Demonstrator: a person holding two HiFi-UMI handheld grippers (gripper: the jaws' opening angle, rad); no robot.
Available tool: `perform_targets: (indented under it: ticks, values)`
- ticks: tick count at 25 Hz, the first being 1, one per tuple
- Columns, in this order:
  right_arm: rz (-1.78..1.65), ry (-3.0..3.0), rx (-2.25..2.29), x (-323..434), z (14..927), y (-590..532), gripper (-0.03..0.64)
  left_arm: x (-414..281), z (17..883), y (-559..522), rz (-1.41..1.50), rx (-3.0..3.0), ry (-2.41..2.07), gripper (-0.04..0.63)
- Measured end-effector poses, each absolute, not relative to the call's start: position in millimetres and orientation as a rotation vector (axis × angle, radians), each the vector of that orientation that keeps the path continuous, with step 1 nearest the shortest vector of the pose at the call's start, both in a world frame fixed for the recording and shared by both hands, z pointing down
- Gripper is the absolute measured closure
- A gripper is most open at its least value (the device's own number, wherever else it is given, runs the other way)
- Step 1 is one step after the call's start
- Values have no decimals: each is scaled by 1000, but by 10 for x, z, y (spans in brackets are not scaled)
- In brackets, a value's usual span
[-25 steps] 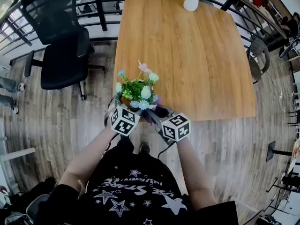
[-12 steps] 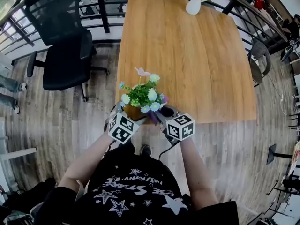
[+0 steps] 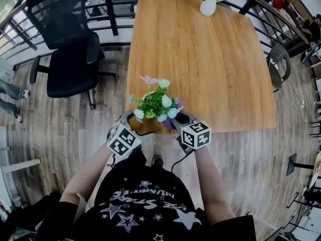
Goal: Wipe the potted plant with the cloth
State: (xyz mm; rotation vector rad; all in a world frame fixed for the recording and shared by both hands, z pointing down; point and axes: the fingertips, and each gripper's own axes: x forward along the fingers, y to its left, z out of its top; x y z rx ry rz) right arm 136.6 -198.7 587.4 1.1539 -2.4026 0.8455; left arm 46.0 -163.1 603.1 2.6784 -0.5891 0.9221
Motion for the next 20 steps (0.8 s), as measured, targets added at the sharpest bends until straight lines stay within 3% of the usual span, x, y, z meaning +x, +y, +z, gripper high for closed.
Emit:
perform_targets:
  ticks: [5,16,18,20]
  values:
    - [847,-2398,1157,1368,5864,-1988,535,214,6126,-1905,1038,2722,-560,106]
    - [853,-2384,1147,1374,5875,-1992,535,386,6106,-2143,1110,2986,-145,106]
    - [853,-2384,1151,1377,5881,-1998,535,399,6078,-2201,1099,3013,-166,212]
    - [854,-2383,1154,1376,5899,-2006,535,385,6091,-2236,1098,3019,-179,230]
